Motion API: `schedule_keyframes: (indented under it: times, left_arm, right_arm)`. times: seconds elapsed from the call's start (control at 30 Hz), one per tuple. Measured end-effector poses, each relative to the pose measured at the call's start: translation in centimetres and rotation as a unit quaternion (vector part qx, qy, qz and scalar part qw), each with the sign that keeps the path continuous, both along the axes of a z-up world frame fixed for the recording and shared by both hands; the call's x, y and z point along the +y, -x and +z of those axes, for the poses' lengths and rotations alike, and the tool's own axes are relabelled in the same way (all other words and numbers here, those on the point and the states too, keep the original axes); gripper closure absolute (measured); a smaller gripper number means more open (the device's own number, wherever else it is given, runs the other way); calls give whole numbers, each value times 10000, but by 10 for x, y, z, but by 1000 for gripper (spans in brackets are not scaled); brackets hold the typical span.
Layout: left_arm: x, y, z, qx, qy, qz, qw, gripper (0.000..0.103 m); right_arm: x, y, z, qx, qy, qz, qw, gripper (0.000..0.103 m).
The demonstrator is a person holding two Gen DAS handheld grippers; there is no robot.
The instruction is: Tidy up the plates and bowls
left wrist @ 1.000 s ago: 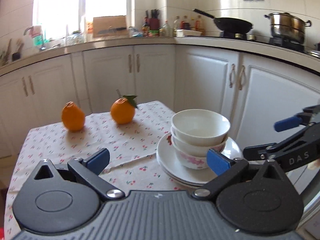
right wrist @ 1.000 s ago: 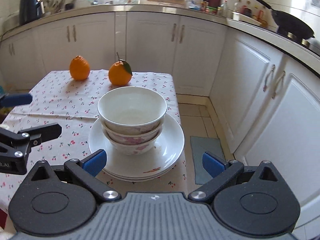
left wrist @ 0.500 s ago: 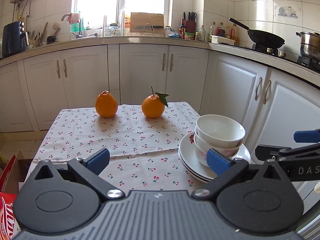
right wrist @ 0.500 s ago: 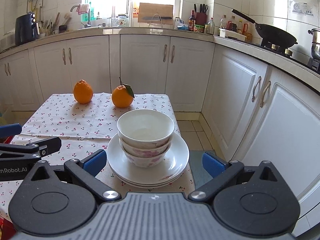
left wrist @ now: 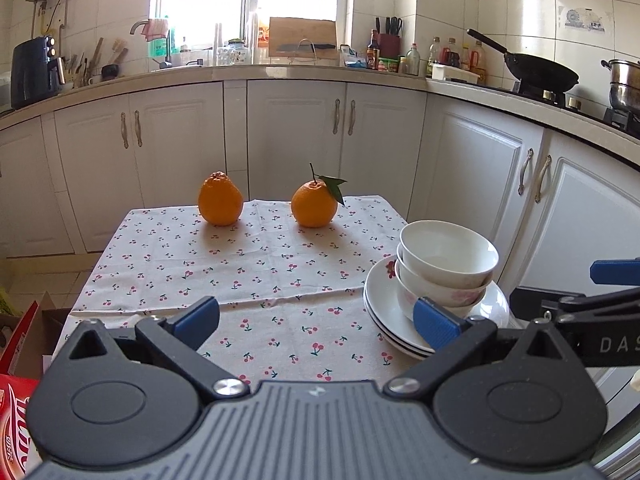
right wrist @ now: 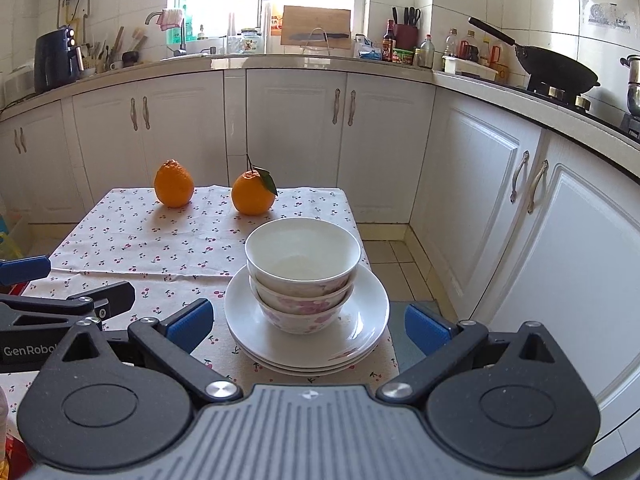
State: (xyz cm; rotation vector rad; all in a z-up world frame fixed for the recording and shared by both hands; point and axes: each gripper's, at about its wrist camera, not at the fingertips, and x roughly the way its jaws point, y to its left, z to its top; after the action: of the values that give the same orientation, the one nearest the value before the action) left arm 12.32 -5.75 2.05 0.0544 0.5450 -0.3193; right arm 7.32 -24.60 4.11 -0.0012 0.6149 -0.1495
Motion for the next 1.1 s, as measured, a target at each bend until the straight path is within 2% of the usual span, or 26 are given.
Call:
schedule_keyframes:
  times: [1.1]
  left_arm:
    - [1,0,3,20,48,101,9999,1]
  right_arm:
    - [5,1,2,-30,46,67,10000,0]
